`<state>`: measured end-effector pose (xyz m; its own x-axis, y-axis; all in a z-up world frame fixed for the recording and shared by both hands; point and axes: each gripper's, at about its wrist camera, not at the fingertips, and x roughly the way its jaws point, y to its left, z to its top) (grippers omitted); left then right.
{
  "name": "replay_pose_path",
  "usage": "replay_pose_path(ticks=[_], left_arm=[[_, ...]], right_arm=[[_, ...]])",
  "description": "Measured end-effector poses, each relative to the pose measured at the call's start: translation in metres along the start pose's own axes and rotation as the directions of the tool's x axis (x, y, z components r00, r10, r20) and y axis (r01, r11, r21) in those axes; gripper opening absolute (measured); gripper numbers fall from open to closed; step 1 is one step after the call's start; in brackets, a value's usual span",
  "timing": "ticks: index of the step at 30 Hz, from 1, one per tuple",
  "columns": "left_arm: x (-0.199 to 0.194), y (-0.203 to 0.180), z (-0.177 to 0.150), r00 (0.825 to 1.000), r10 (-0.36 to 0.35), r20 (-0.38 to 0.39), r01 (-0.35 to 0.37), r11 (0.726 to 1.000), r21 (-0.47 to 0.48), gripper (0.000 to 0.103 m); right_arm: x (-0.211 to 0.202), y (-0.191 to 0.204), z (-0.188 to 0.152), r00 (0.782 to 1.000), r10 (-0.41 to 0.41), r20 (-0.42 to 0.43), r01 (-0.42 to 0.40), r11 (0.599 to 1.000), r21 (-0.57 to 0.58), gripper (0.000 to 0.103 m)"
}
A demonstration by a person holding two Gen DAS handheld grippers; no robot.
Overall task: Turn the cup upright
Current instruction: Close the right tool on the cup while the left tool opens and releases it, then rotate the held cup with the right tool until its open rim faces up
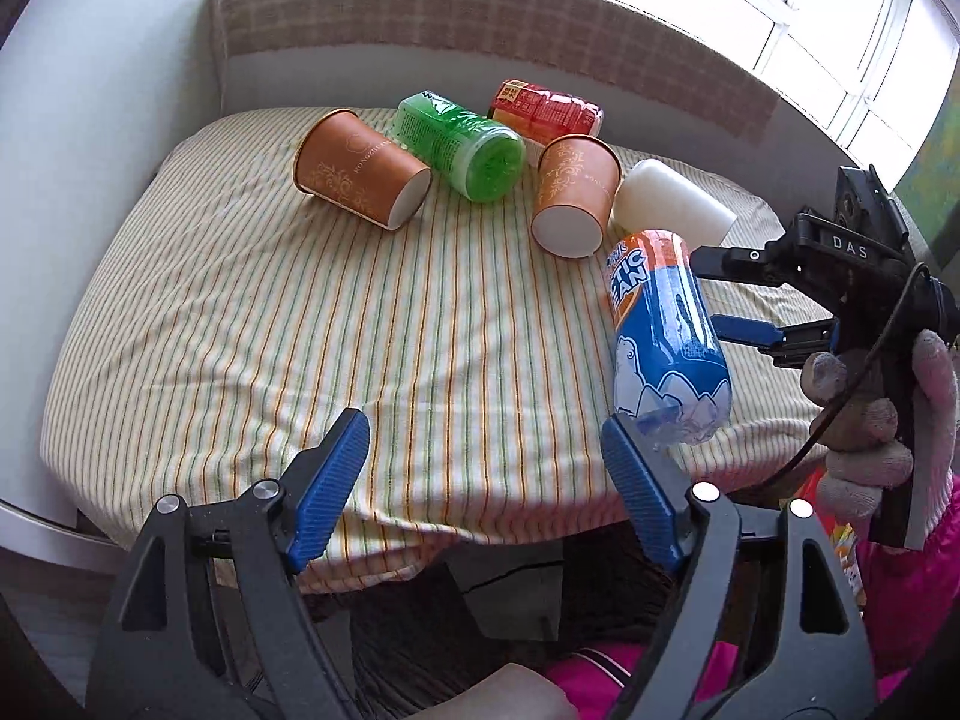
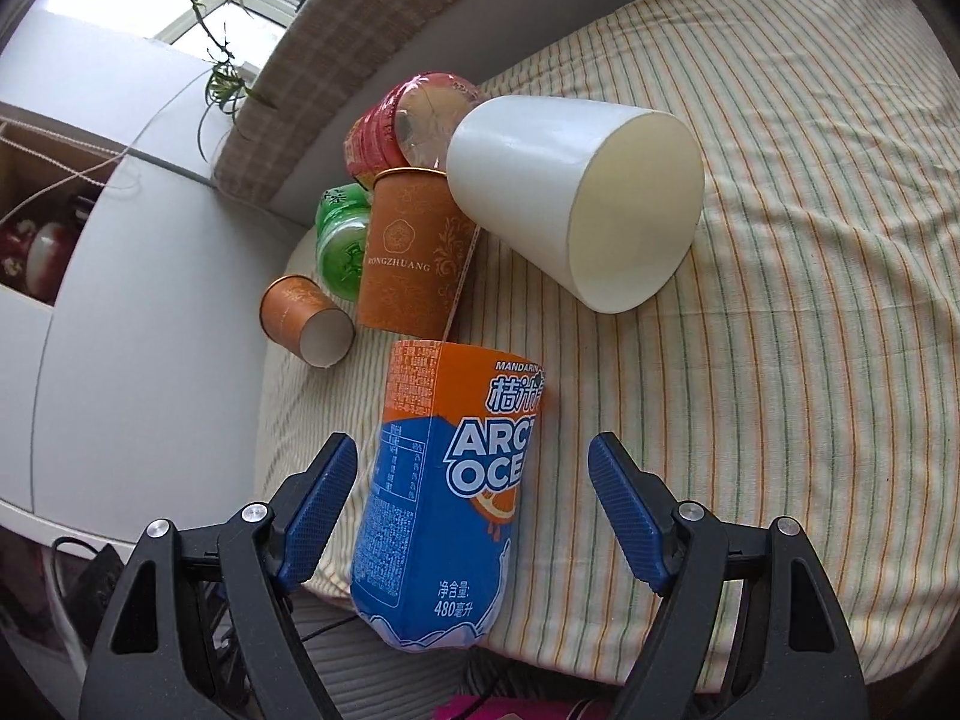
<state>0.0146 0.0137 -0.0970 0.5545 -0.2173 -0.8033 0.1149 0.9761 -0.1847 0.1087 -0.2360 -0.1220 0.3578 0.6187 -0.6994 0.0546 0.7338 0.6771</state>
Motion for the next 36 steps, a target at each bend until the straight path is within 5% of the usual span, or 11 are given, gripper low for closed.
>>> replay_pose_path(ticks=[13,22,30,36], left_arm=[[0.008,-0.005,-0.008,0.999,-0.028,-0.031,0.028,1.000,-0.009,0.082],[0.007,-0.008,-0.008,0.999,-0.045,-0.030,0.044,0.999,-0.015,0.082],[0.004,-0.012,-0.006,0.998,-0.061,-0.023,0.061,0.998,-0.010,0.082],[0.006,-0.015,-0.005,0.997,-0.076,-0.026,0.076,0.997,-0.009,0.082]], right_arm=[[0.029,-0.004,0.009,0.994,0.060,-0.086,-0.053,0.995,0.084,0.079],[0.040,0.002,0.018,0.993,0.053,-0.104,-0.049,0.998,0.042,0.062],[0.017,0.012,0.011,1.000,0.004,-0.027,-0.006,0.997,-0.072,0.062],[-0.008,0.035,0.003,0.988,-0.090,0.122,0.117,0.965,-0.234,0.062]])
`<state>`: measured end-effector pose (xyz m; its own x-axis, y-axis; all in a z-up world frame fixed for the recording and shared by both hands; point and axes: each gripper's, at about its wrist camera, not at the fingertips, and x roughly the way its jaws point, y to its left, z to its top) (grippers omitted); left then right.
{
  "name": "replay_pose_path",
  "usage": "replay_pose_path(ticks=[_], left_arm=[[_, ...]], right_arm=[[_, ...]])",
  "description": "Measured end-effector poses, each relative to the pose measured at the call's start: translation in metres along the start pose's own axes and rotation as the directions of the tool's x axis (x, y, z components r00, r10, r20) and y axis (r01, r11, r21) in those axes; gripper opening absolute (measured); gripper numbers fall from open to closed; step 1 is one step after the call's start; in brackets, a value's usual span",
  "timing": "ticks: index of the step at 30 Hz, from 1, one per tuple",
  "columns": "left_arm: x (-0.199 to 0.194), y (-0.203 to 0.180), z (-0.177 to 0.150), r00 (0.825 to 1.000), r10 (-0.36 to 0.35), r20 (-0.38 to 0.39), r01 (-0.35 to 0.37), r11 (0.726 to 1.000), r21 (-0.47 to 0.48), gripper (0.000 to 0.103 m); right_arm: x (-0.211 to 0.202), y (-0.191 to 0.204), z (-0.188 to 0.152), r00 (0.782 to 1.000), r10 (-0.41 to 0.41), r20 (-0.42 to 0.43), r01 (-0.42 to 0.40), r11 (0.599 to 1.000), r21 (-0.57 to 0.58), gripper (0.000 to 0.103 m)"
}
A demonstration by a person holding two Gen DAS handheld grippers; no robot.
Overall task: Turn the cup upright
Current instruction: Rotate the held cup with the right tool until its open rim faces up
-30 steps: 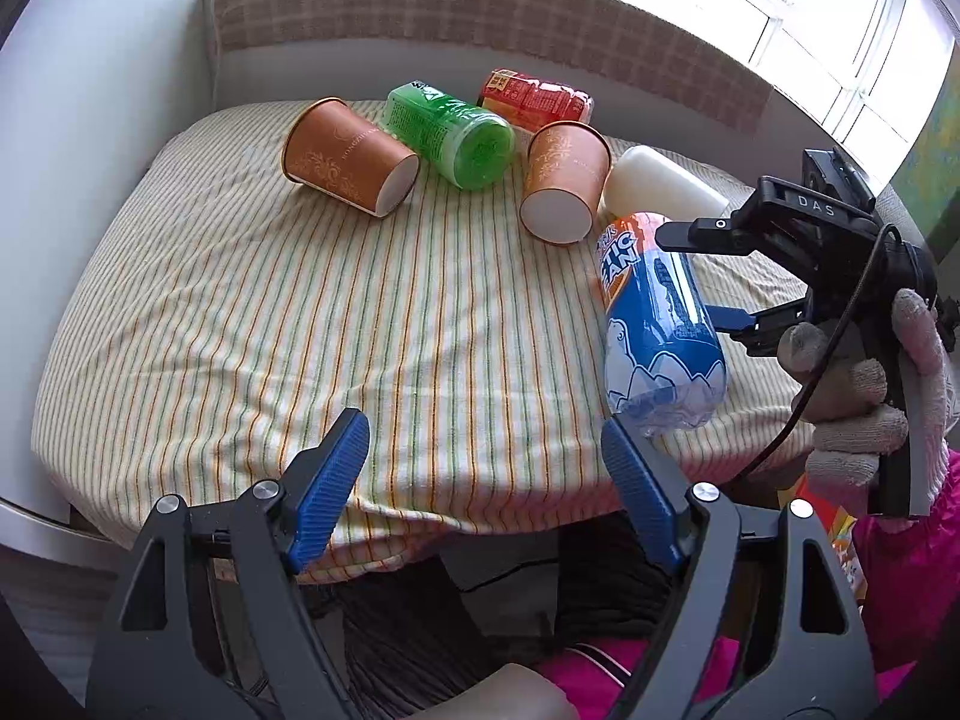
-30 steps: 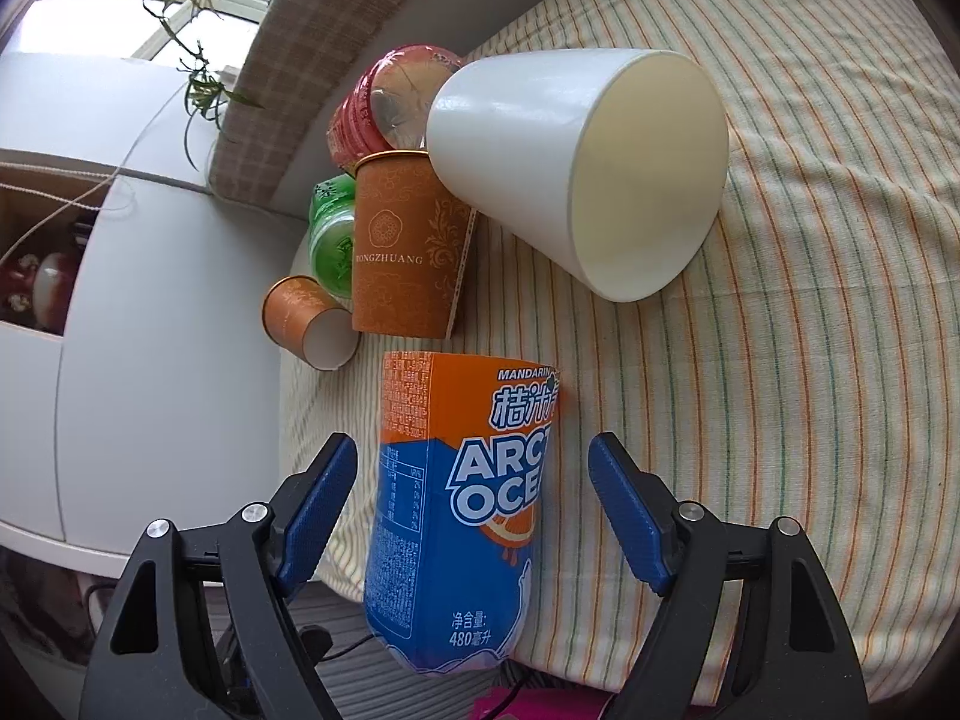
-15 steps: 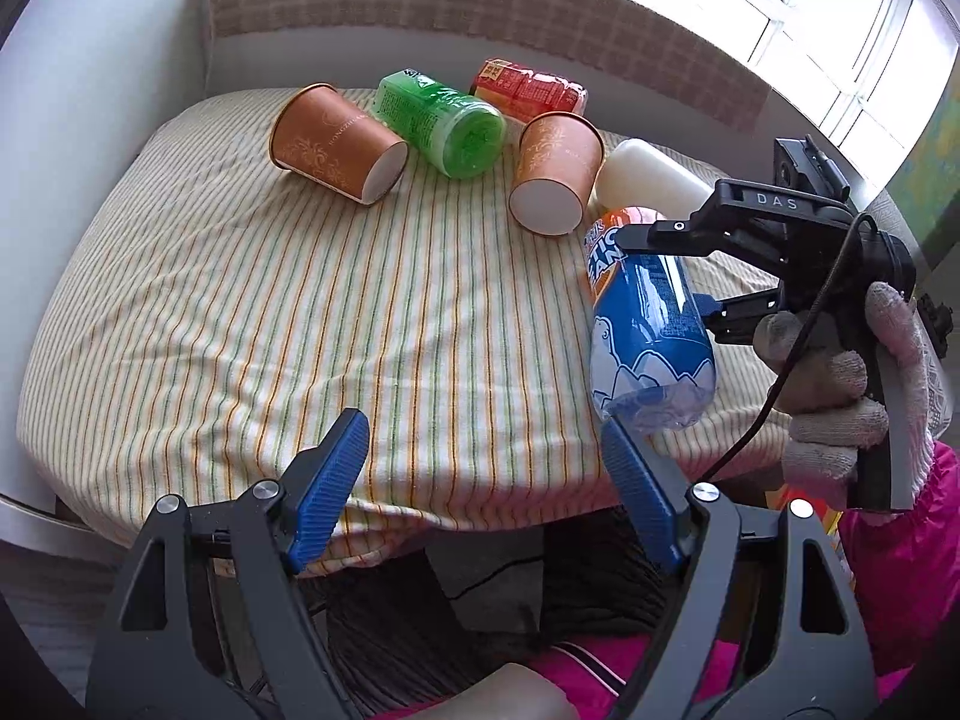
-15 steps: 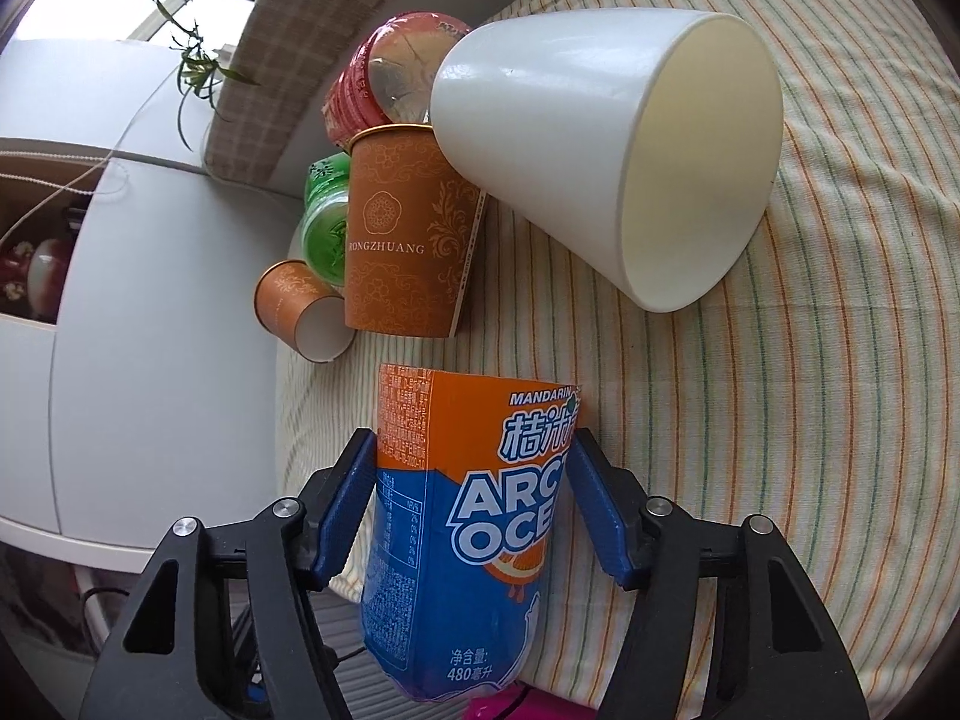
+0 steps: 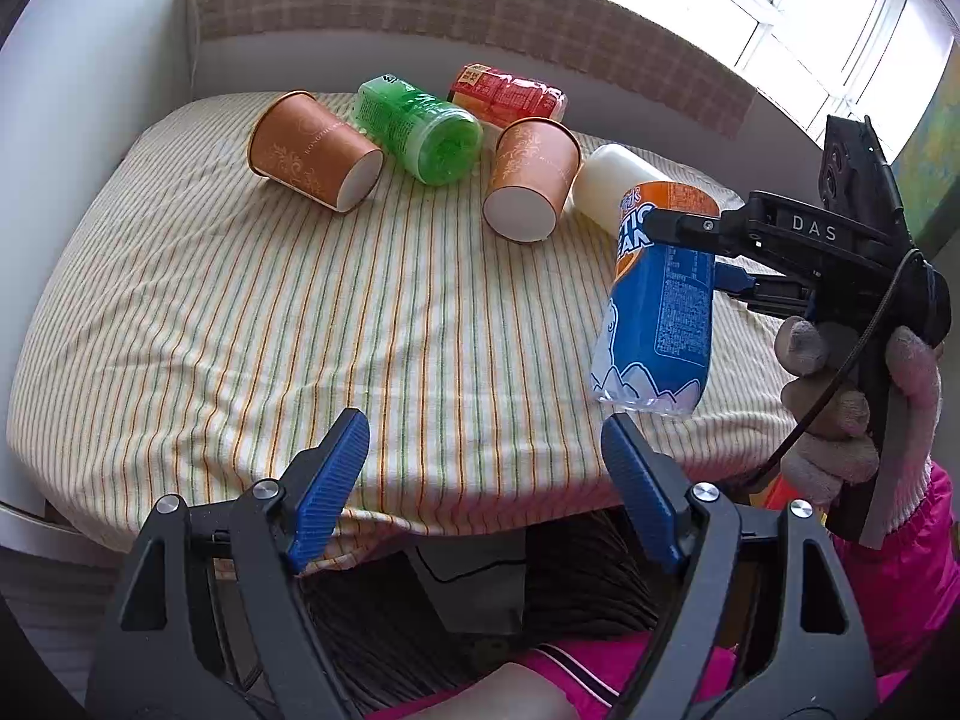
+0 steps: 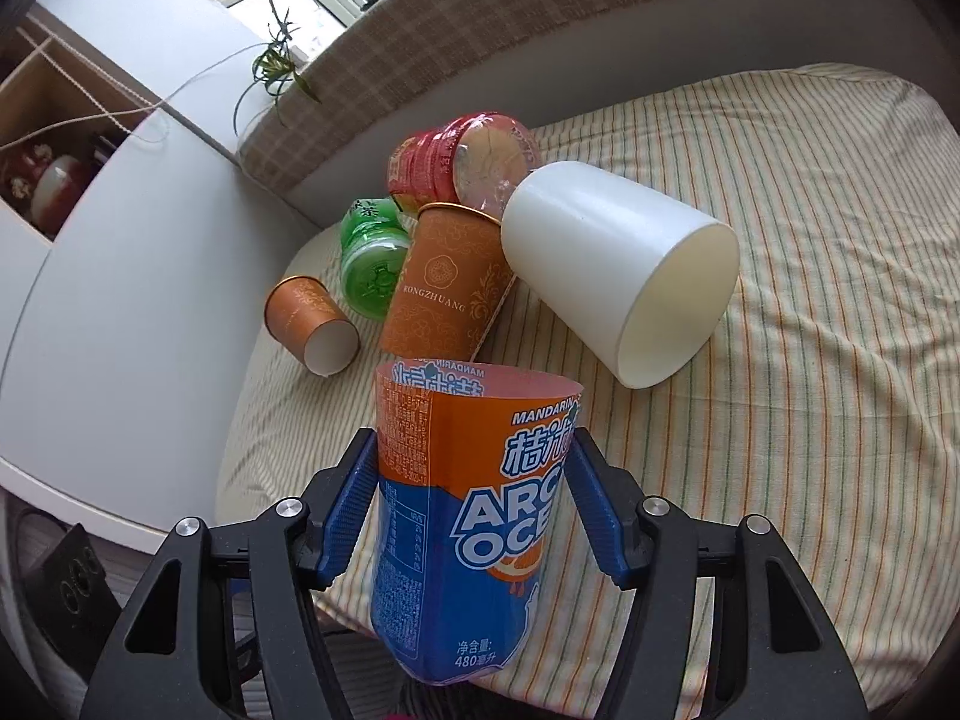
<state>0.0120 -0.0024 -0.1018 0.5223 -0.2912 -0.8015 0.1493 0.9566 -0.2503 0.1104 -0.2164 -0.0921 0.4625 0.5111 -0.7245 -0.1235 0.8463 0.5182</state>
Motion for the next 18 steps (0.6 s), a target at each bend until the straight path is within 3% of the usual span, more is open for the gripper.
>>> replay_pose_path(ticks=[8,18], left_arm=[[-0.001,-0.002,-0.001,1.000,-0.006,-0.001,0.006,1.000,-0.002,0.082],[-0.004,0.003,-0.002,1.000,-0.007,-0.008,0.007,1.000,-0.023,0.082]], right_arm=[[-0.011,0.038,-0.005,0.977,-0.150,0.152,0.183,0.956,-0.228,0.061],[-0.009,0.051,-0.011,0.952,-0.203,0.230,0.268,0.916,-0.300,0.061]])
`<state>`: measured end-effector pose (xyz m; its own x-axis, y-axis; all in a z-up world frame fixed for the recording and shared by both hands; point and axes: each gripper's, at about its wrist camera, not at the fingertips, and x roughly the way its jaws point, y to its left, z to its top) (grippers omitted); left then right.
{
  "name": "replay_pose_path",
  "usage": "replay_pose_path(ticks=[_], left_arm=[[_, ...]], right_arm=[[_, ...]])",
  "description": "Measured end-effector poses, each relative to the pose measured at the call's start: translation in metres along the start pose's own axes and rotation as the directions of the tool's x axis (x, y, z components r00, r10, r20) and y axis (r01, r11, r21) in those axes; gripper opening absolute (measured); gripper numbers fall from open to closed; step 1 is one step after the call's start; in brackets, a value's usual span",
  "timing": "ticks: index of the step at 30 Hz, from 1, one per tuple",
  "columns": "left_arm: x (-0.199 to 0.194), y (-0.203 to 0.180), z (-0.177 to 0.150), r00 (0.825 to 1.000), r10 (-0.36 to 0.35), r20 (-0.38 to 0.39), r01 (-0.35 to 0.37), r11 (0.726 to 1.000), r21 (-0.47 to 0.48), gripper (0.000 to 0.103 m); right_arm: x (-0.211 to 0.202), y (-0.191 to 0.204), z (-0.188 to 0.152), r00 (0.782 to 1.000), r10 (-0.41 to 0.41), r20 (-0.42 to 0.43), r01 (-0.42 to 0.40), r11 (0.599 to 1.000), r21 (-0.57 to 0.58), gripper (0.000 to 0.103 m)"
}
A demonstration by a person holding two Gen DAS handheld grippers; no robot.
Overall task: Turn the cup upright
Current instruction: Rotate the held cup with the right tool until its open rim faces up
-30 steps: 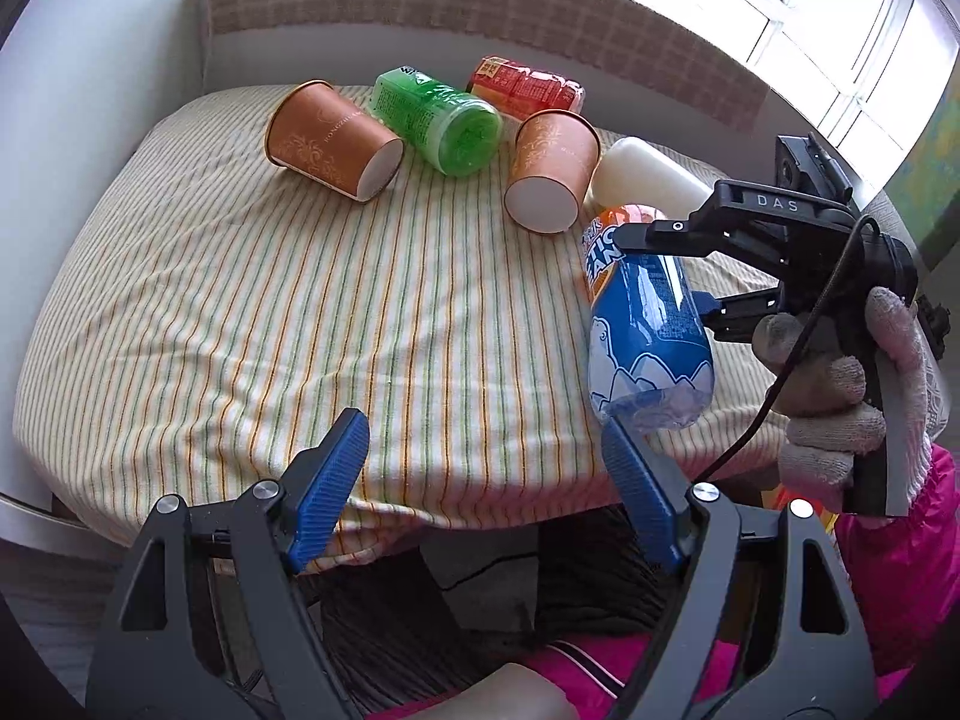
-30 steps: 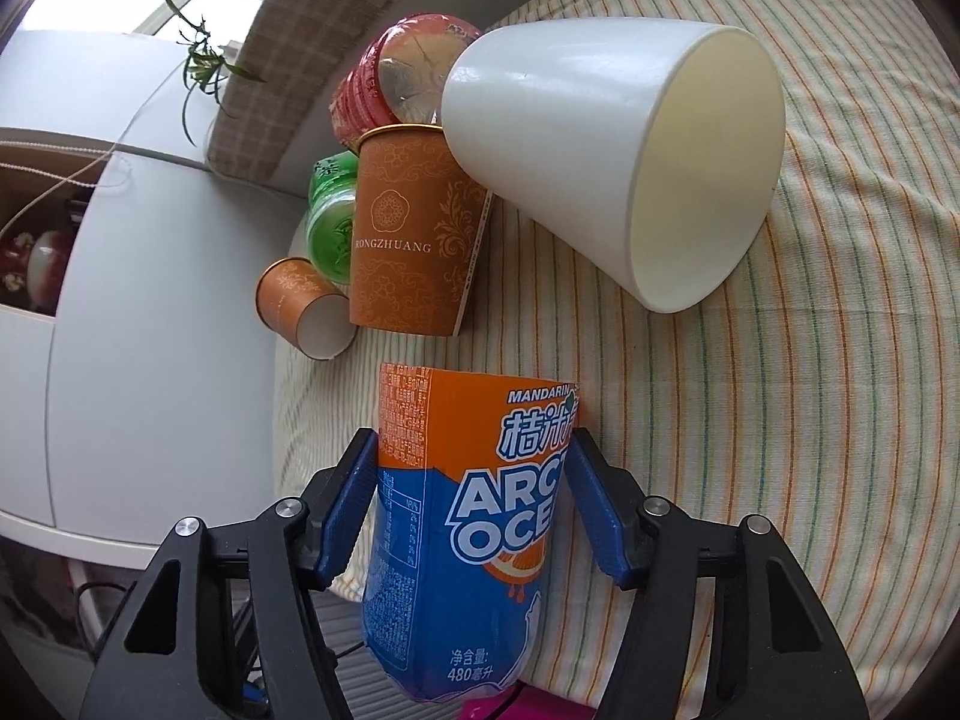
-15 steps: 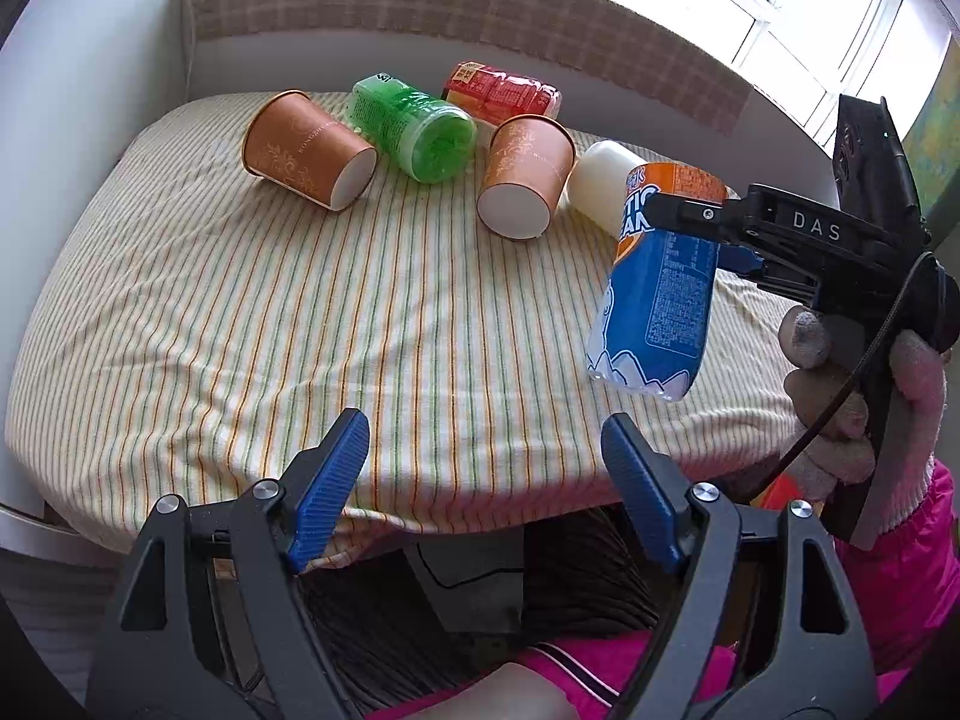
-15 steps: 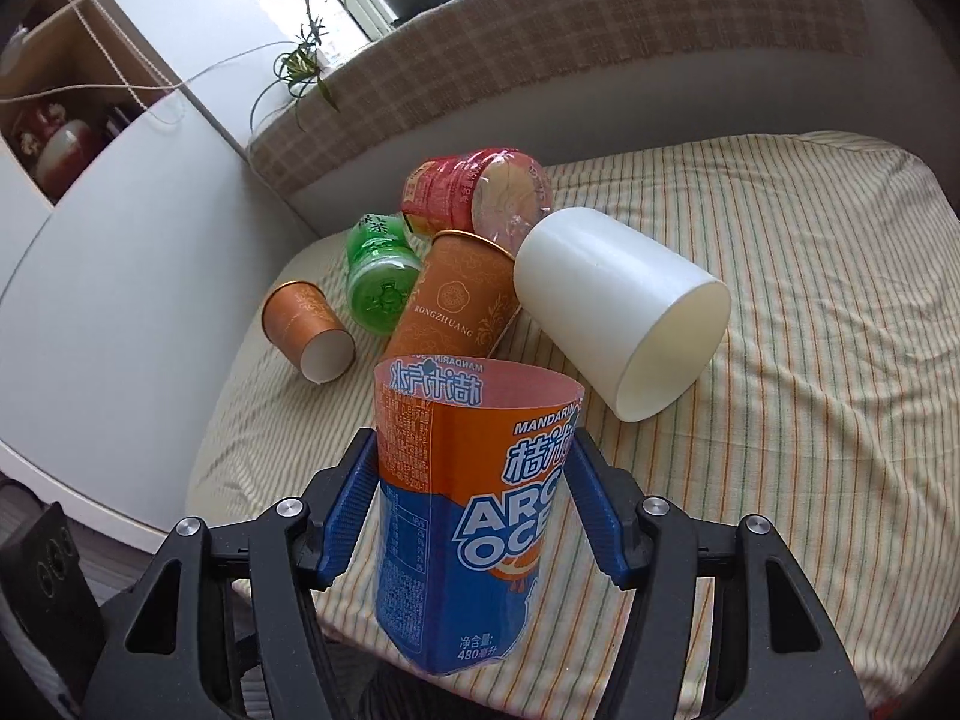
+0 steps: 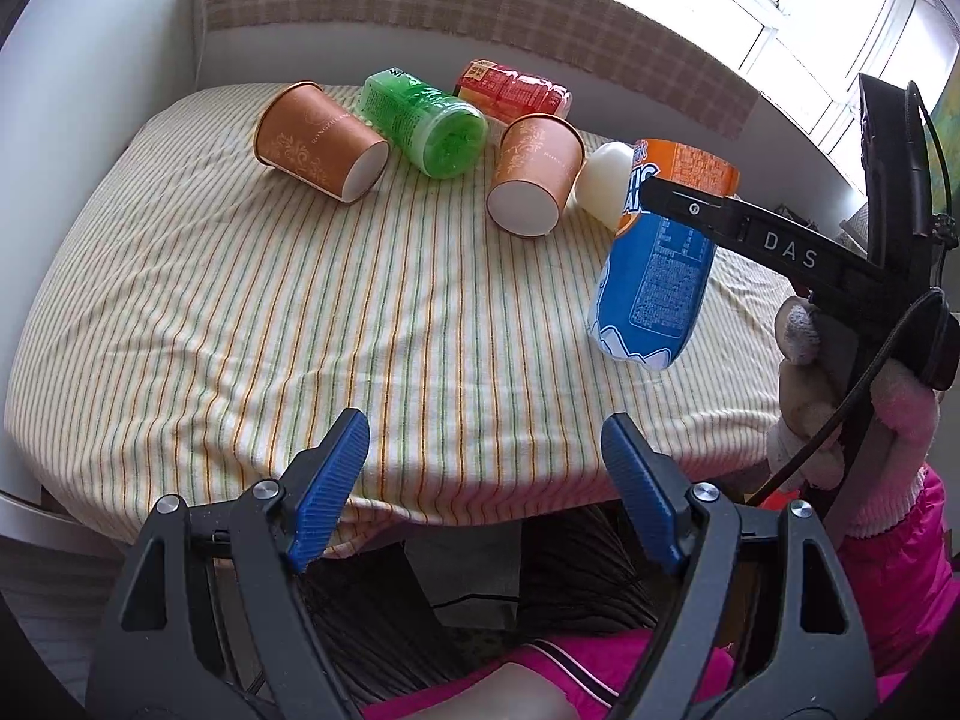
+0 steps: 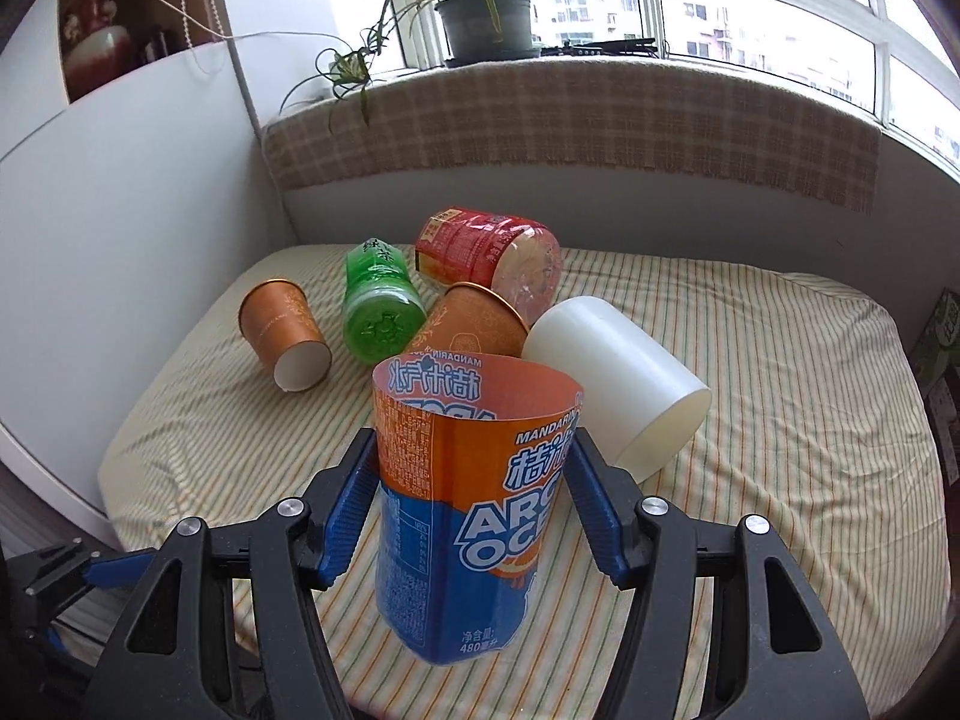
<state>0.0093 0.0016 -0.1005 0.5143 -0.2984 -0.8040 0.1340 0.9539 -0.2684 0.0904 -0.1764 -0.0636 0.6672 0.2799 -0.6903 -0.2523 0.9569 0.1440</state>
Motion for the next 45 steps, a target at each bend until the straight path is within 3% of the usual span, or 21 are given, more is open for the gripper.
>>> replay_pose_path(ticks=[6,23,45], left_arm=[[-0.001,-0.003,0.000,1.000,-0.004,0.000,0.004,1.000,0.007,0.082],[0.000,-0.005,0.000,1.000,-0.013,-0.007,0.013,1.000,0.020,0.082],[-0.008,-0.004,-0.004,1.000,-0.029,0.003,0.029,1.000,0.008,0.082]], right_arm=[[0.000,0.001,0.000,0.998,-0.034,0.045,0.035,0.999,-0.024,0.061],[-0.016,0.008,-0.017,0.997,-0.013,0.072,0.016,0.999,-0.038,0.061],[-0.022,0.015,-0.029,0.999,0.022,0.035,-0.021,0.999,-0.039,0.063]])
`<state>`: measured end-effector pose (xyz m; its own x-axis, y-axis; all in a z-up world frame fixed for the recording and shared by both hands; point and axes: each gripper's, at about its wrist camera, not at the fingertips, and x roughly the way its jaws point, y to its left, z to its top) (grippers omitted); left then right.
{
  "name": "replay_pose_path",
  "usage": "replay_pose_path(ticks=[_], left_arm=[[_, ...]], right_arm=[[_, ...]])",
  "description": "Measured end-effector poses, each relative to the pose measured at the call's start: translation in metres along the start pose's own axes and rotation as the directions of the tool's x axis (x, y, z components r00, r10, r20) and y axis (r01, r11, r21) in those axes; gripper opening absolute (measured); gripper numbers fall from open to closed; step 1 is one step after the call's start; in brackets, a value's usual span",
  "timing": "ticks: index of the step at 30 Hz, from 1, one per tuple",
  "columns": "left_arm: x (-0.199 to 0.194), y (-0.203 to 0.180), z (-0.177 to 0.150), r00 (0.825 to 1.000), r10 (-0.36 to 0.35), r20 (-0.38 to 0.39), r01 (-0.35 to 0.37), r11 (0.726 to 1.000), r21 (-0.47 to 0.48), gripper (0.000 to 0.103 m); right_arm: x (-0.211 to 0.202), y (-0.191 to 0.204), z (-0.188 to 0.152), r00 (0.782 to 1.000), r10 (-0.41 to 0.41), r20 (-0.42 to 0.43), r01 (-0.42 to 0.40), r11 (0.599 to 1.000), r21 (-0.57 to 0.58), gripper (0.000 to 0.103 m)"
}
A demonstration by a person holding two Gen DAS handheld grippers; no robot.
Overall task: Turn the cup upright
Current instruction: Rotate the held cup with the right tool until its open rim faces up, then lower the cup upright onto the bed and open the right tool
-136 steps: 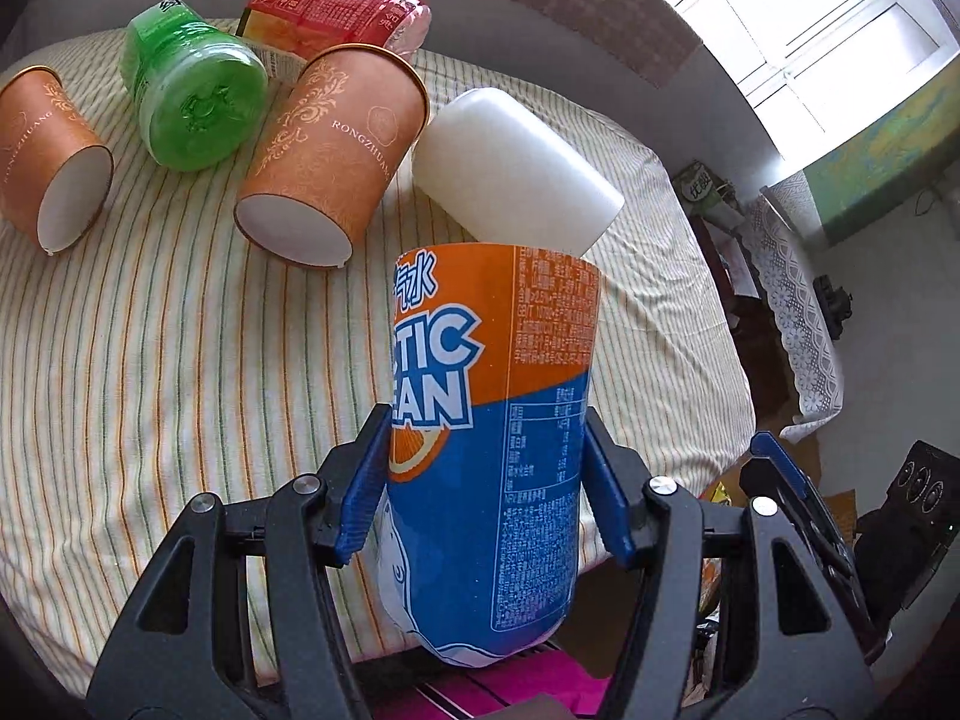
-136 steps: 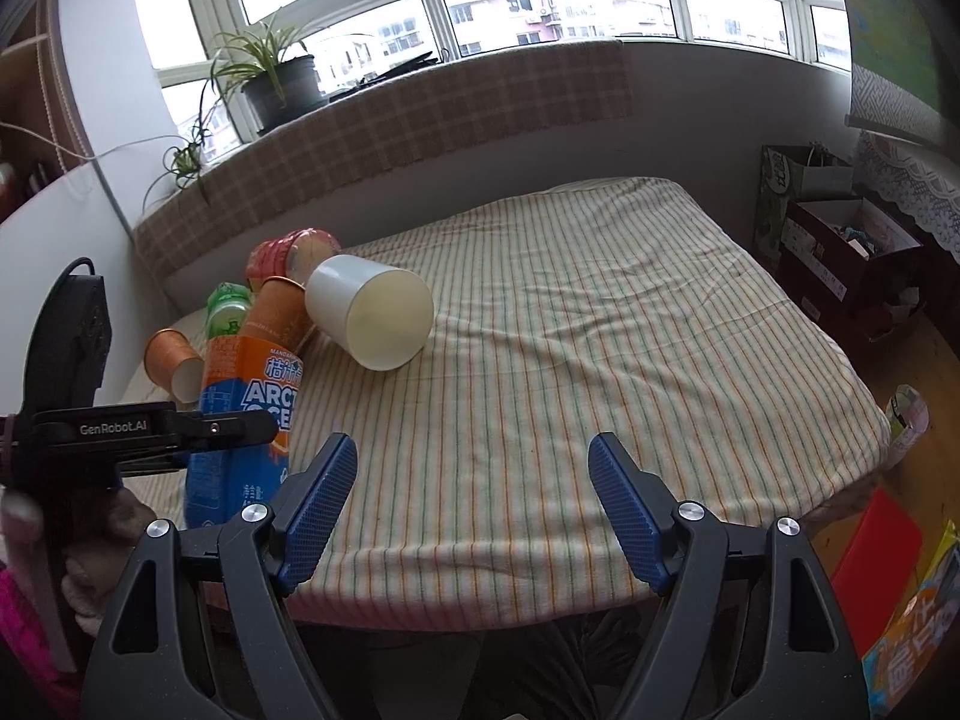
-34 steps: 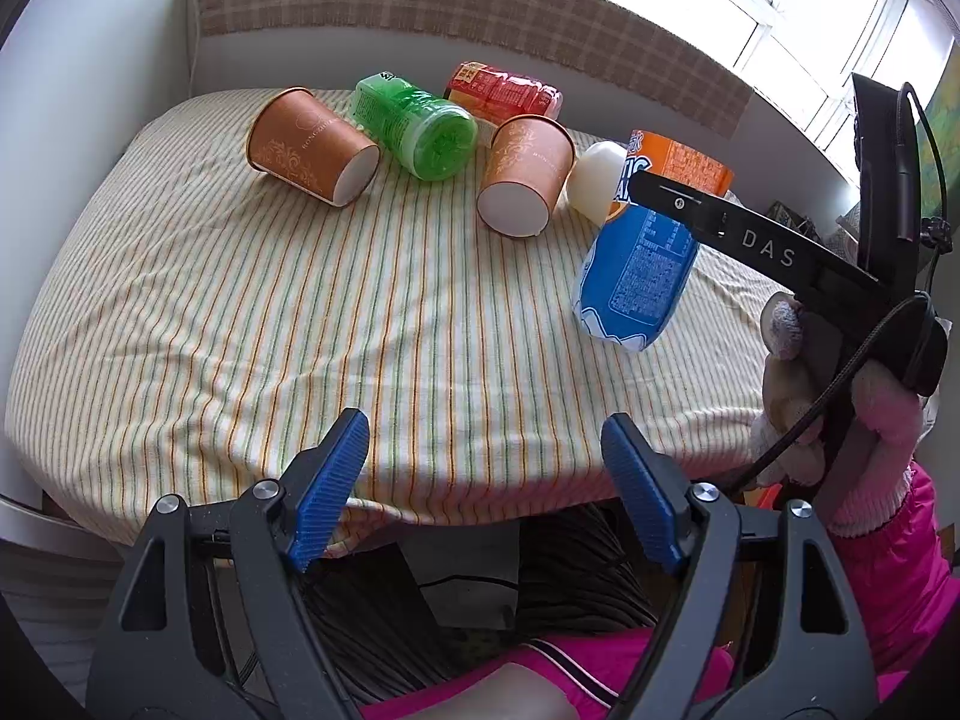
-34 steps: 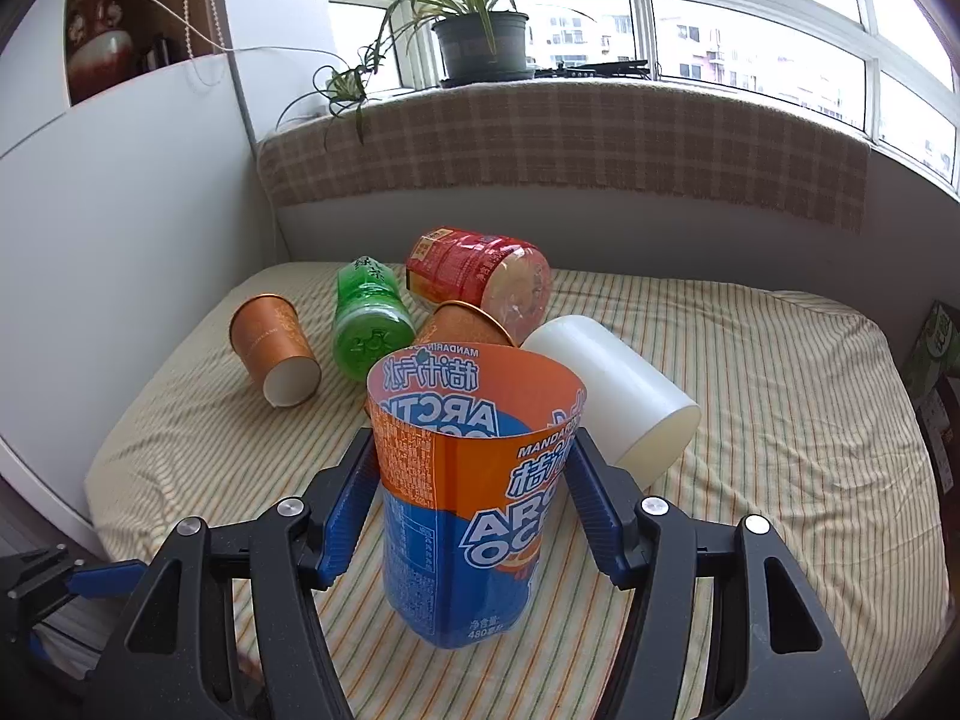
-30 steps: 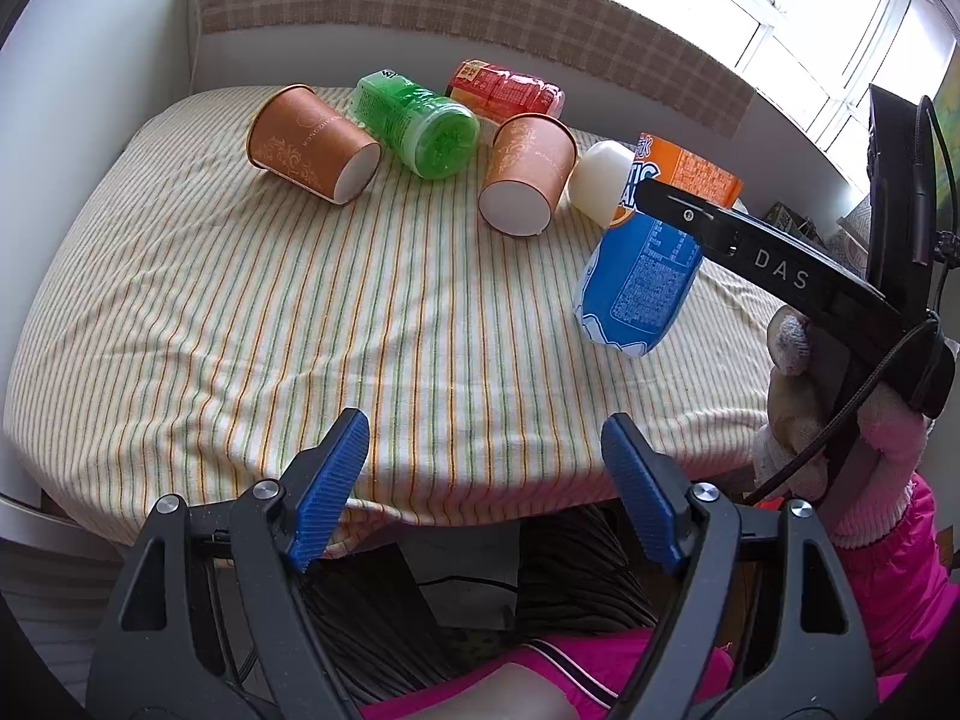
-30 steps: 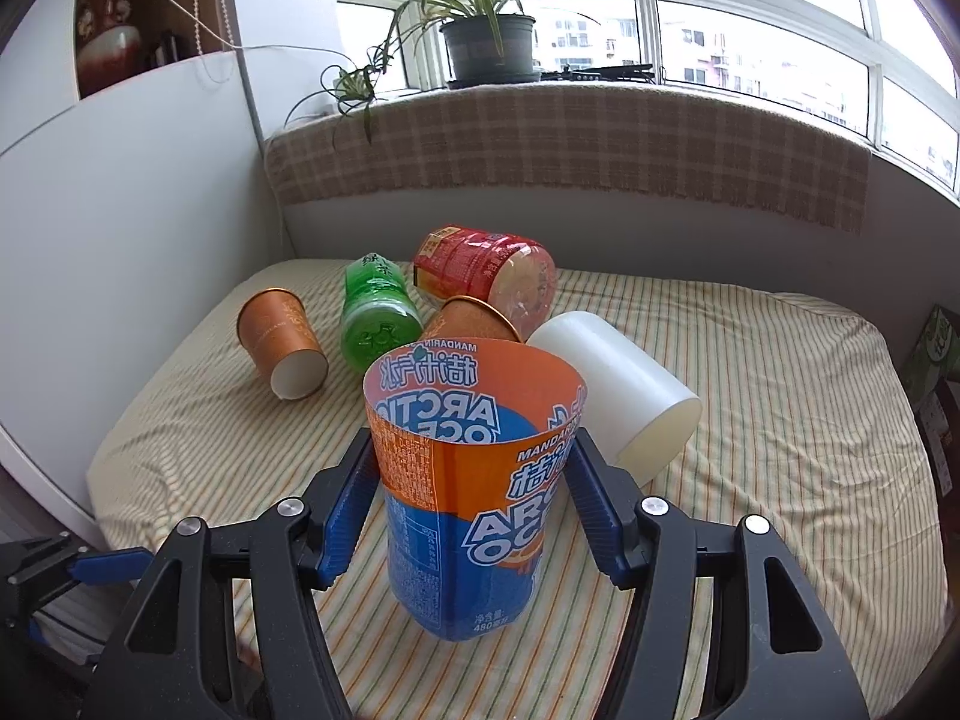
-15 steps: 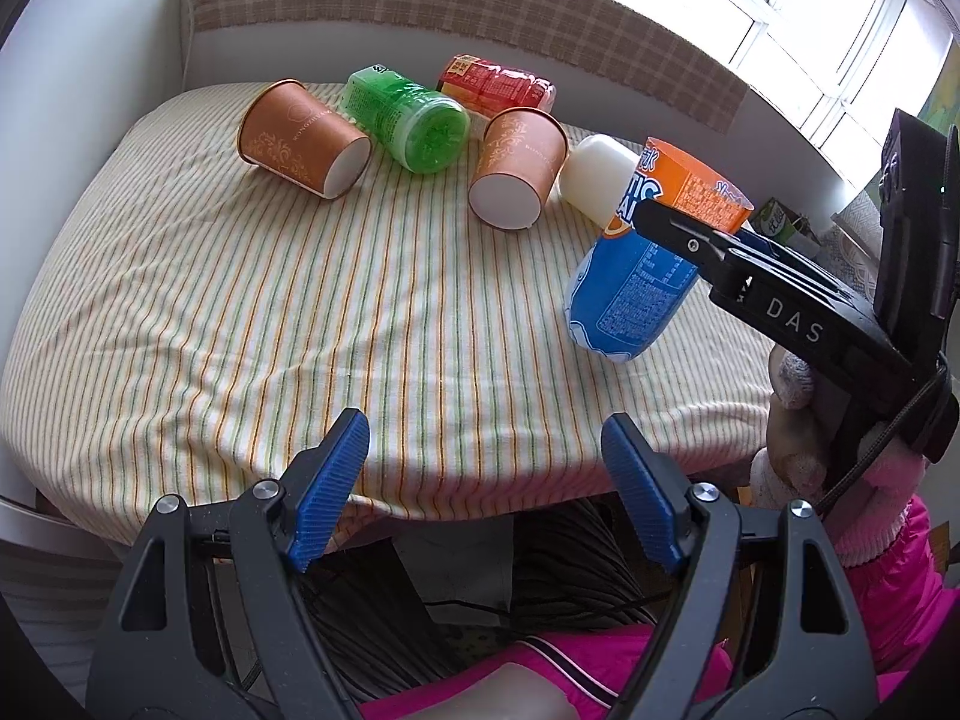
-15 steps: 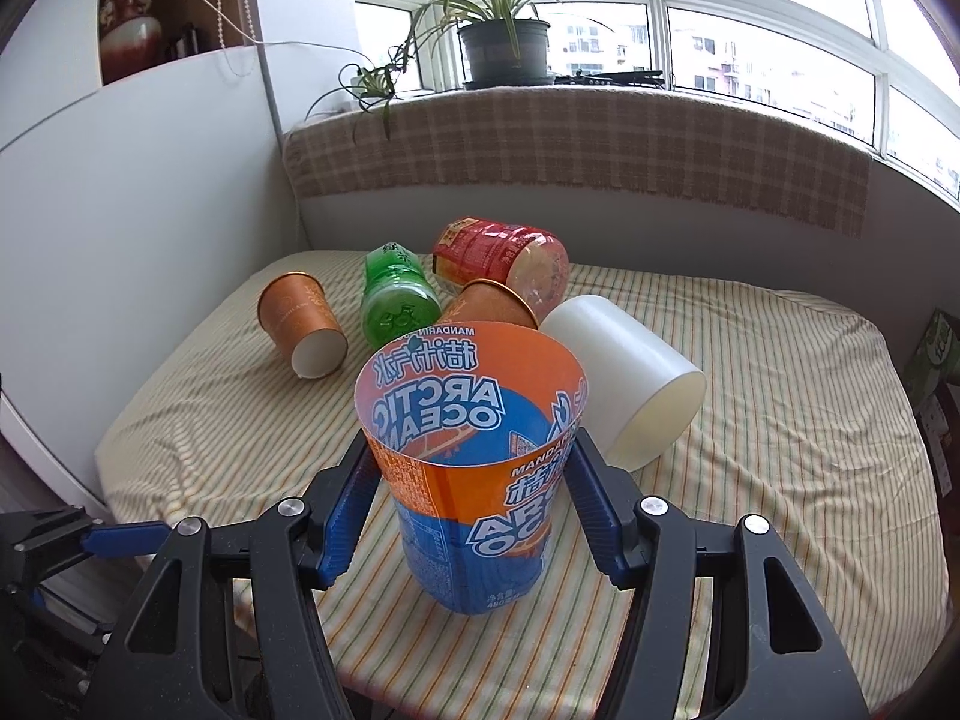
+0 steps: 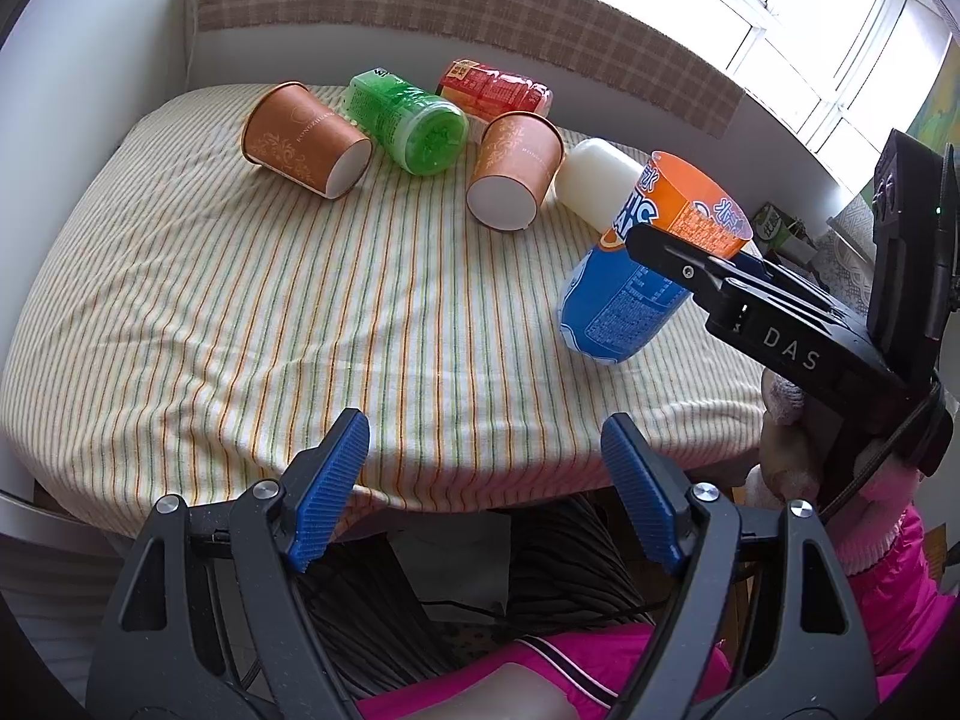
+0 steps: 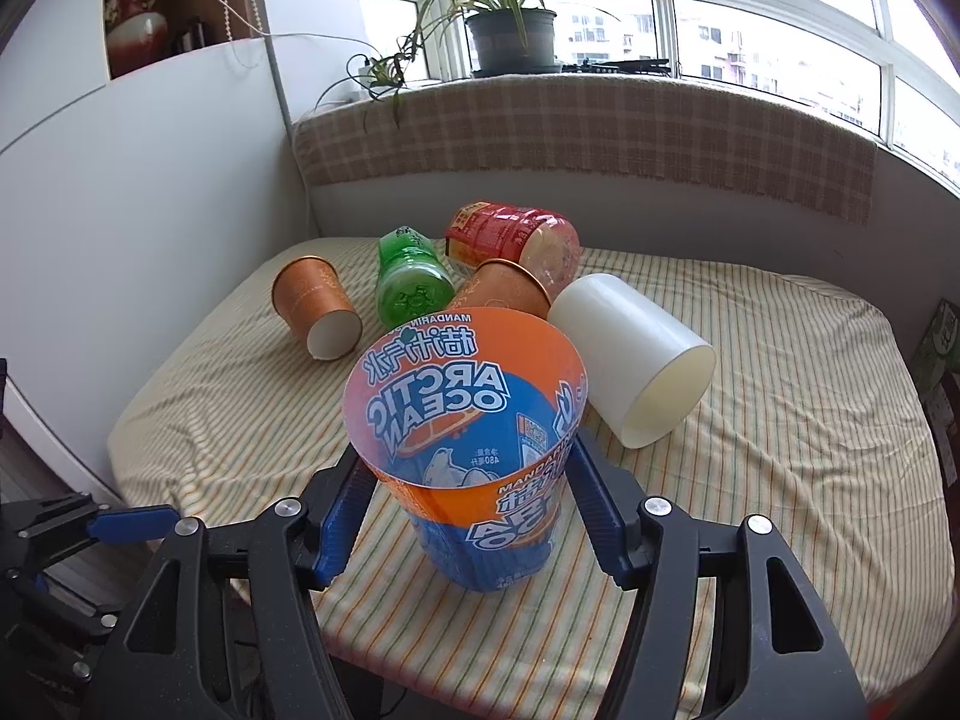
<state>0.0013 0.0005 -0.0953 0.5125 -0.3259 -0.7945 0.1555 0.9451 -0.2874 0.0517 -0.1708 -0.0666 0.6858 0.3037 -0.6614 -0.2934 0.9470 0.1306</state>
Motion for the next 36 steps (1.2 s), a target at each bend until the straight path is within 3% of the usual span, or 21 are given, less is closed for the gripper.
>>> replay_pose_path(ticks=[14,20,23,27,30,33,36], left_arm=[[-0.006,-0.001,0.005,1.000,0.006,0.024,-0.006,1.000,0.002,0.082],[-0.022,-0.002,0.016,0.990,0.033,0.134,-0.034,0.999,0.005,0.082],[-0.035,-0.006,0.022,0.970,0.068,0.235,-0.072,0.997,0.008,0.082],[-0.052,-0.016,0.027,0.925,0.125,0.358,-0.139,0.990,0.014,0.082],[-0.063,-0.022,0.028,0.889,0.146,0.433,-0.166,0.986,0.009,0.097],[-0.073,-0.024,0.027,0.855,0.166,0.491,-0.187,0.982,-0.006,0.101],[-0.076,-0.028,0.027,0.841,0.185,0.509,-0.215,0.977,0.001,0.101]], right_arm=[[-0.006,-0.004,-0.016,0.999,0.003,-0.032,-0.003,1.000,0.016,0.069],[-0.025,-0.014,-0.027,0.994,-0.103,-0.043,0.104,0.994,0.033,0.069],[-0.042,-0.019,-0.026,0.984,-0.179,-0.008,0.179,0.983,0.048,0.069],[-0.063,-0.025,-0.021,0.972,-0.232,0.040,0.228,0.970,0.086,0.071],[-0.079,-0.027,-0.017,0.960,-0.266,0.088,0.257,0.961,0.102,0.074],[-0.090,-0.026,-0.014,0.944,-0.301,0.138,0.287,0.951,0.114,0.079],[-0.092,-0.026,-0.010,0.933,-0.321,0.162,0.305,0.945,0.118,0.080]])
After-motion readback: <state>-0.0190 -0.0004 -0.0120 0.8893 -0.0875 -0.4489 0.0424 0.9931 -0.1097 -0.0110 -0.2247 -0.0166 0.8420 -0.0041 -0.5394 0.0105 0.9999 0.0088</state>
